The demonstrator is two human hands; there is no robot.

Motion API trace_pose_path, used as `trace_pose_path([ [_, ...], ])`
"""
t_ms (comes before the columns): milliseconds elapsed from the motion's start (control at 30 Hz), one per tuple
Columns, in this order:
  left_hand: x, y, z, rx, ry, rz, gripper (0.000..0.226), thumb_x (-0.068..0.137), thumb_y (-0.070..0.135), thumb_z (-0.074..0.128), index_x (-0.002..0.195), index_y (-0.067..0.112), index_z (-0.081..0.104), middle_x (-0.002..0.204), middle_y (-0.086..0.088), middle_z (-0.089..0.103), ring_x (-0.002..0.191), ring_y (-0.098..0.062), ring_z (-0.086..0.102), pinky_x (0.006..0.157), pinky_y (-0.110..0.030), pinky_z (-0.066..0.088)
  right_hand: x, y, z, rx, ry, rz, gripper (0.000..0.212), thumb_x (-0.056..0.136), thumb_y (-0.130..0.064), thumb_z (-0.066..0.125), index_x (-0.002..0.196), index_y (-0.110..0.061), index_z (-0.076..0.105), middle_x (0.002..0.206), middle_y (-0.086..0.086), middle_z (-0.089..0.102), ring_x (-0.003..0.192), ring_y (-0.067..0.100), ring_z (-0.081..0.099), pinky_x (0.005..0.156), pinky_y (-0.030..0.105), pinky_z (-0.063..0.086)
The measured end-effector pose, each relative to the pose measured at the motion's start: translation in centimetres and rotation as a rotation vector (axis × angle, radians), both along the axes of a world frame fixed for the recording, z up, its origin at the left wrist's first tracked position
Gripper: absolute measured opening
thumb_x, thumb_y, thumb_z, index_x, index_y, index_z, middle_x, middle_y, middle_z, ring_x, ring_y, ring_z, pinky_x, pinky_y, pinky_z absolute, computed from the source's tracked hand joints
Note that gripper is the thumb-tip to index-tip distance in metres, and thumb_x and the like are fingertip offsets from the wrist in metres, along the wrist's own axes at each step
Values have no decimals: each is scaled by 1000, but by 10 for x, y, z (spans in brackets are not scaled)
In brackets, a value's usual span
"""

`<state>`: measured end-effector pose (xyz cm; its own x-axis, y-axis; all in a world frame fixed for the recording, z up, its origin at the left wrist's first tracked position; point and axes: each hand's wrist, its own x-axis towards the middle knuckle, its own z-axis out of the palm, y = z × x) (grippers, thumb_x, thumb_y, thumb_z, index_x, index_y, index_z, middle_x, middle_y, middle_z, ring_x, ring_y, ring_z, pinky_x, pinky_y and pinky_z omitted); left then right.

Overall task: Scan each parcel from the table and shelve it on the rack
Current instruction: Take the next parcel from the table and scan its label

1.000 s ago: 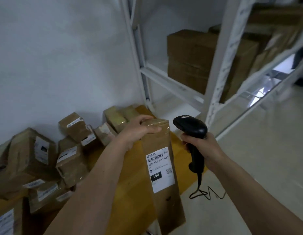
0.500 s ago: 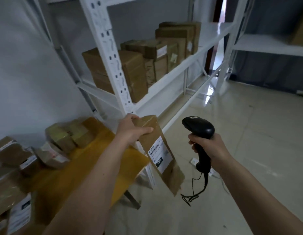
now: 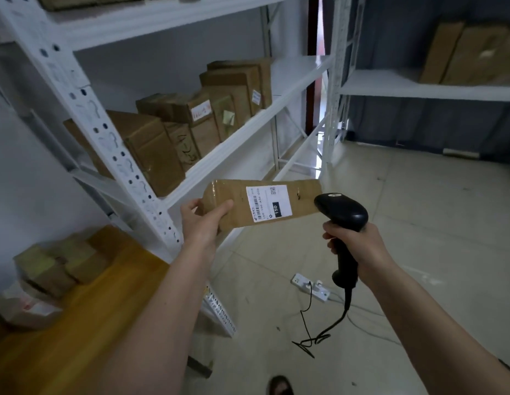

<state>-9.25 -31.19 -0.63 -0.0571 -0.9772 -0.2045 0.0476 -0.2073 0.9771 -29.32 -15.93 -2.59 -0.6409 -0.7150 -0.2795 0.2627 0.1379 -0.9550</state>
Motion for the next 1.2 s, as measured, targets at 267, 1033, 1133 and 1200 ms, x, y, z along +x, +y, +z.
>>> trace_pose_path([
  [267, -94, -42, -13, 77, 171, -66, 55, 73, 2, 78, 119, 14, 50, 112, -7, 63, 94, -19, 65, 77, -34, 57, -61, -29, 7, -9, 26, -76, 8, 83, -2, 68, 90, -5, 65, 75, 14, 66, 61, 21, 56, 60, 31, 48],
  [1033, -246, -235, 22, 342, 658, -48, 22, 79, 8, 76, 99, 13, 68, 96, -5, 74, 104, -23, 65, 89, -40, 55, -207, -270, 48, -170, 61, -77, 16, 83, 0, 67, 92, -13, 63, 85, 11, 71, 72, 22, 67, 65, 31, 50],
  [1133, -255, -252, 20, 419, 743, -44, 37, 76, 13, 79, 112, 11, 68, 111, -11, 71, 107, -29, 64, 86, -43, 57, -224, -305, 46, -190, 57, -21, 28, 81, -4, 71, 108, -10, 64, 94, 10, 72, 83, 22, 72, 64, 31, 52],
  [1200, -264, -265, 16, 467, 778, -48, 44, 74, 15, 81, 115, 10, 67, 116, -14, 69, 109, -34, 63, 85, -45, 57, -235, -330, 42, -212, 56, 2, 33, 80, -6, 72, 111, -11, 64, 97, 10, 72, 86, 21, 72, 65, 32, 52],
])
